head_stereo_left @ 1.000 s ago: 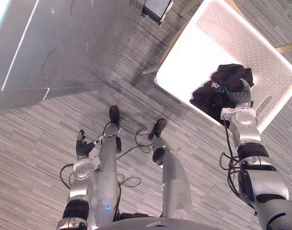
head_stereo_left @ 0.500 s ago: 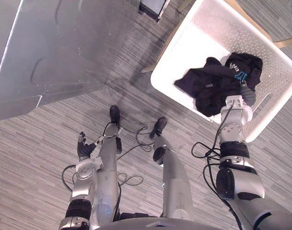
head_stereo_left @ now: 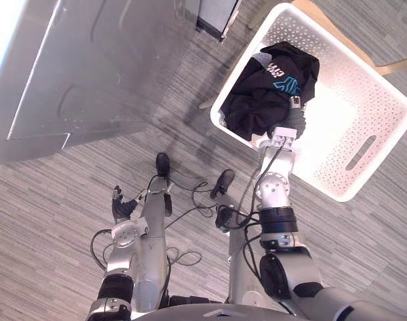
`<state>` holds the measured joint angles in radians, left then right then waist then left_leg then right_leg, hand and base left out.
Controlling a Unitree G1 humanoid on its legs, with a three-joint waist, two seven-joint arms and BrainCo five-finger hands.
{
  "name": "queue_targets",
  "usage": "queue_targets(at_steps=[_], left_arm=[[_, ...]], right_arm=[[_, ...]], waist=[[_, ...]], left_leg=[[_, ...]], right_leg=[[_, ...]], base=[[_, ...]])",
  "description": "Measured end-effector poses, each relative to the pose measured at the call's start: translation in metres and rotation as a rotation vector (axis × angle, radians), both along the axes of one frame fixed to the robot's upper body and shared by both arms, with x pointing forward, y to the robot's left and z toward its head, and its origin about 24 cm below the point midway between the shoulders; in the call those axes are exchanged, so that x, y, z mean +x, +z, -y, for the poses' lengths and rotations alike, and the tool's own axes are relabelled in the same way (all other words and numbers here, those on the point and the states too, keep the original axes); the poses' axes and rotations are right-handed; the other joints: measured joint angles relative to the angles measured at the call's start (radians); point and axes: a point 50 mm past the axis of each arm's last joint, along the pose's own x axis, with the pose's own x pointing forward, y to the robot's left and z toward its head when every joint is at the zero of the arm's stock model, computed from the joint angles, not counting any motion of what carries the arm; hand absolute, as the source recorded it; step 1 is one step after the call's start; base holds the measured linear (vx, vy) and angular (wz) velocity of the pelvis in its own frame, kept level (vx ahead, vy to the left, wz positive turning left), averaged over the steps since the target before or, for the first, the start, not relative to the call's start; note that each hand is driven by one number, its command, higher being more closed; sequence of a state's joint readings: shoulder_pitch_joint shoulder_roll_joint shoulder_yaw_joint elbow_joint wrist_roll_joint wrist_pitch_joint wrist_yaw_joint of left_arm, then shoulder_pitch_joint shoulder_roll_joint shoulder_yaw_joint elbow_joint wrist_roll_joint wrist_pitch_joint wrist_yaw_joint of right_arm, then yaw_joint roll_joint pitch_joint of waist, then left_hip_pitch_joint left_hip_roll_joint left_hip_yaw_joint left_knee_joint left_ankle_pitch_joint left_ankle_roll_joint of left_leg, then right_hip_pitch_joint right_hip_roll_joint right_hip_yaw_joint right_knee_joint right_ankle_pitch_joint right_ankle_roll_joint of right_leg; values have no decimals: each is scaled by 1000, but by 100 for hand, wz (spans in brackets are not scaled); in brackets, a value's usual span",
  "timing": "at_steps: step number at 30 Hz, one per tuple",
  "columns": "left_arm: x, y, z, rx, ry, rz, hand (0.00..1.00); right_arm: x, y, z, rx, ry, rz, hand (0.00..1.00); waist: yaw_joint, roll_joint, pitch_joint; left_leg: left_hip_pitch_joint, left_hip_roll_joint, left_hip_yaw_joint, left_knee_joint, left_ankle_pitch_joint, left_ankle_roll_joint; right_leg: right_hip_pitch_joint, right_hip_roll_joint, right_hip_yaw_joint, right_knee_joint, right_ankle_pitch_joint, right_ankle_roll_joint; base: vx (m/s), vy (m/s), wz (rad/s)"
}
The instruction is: Pick up the laundry basket with both hands and put the clothes into the washing machine.
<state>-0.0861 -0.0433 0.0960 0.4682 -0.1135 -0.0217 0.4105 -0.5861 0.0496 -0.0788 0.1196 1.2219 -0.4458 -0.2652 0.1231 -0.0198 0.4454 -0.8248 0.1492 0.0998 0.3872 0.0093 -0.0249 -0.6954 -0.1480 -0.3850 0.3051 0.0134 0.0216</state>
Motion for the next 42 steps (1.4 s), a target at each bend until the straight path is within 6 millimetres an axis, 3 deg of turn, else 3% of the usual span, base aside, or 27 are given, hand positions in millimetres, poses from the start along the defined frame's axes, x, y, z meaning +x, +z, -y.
queue_targets(at_steps=[8, 21, 28, 34, 36, 42], left_arm=[[-6, -14, 7, 23, -36, -84, 0], [-26, -38, 22, 62, -149, -209, 0], [-56, -56, 40, 144, -313, -308, 0], [-34, -16, 52, 187, -369, -90, 0], [-22, 9, 55, 204, -378, 38, 0], [-16, 56, 66, 249, -423, 264, 0]], right_arm=[[-22, 13, -20, 40, 49, 115, 100], [-34, 19, -42, 55, 133, 170, 100], [-42, 6, -47, 44, 155, 160, 100], [-44, -1, -43, 50, 131, 137, 100], [-44, -2, -42, 47, 130, 134, 100], [-46, -3, -42, 0, 123, 133, 100]], waist=[[-20, 3, -1], [-27, 24, -14], [-27, 71, -154], [-37, 73, -234], [-38, 72, -248], [-39, 69, -345]], left_leg=[[121, -18, -12, 9, -30, -8], [366, -62, 10, -61, -42, -9], [501, -105, 1, -170, -20, -7], [604, -123, -48, -275, 27, -10], [662, -124, -49, -306, 35, -10], [731, -117, -27, -359, 43, -11]], right_leg=[[104, -32, -13, 79, -77, 16], [292, -86, -12, 136, -155, 38], [398, -116, -32, 113, -181, 60], [507, -116, -83, 65, -179, 63], [559, -110, -92, 37, -176, 68], [612, -85, -62, -28, -150, 80]], base=[[83, -42, 14], [35, -29, 8], [63, 12, 13], [51, -9, 23], [11, -12, 3], [20, -19, -12]])
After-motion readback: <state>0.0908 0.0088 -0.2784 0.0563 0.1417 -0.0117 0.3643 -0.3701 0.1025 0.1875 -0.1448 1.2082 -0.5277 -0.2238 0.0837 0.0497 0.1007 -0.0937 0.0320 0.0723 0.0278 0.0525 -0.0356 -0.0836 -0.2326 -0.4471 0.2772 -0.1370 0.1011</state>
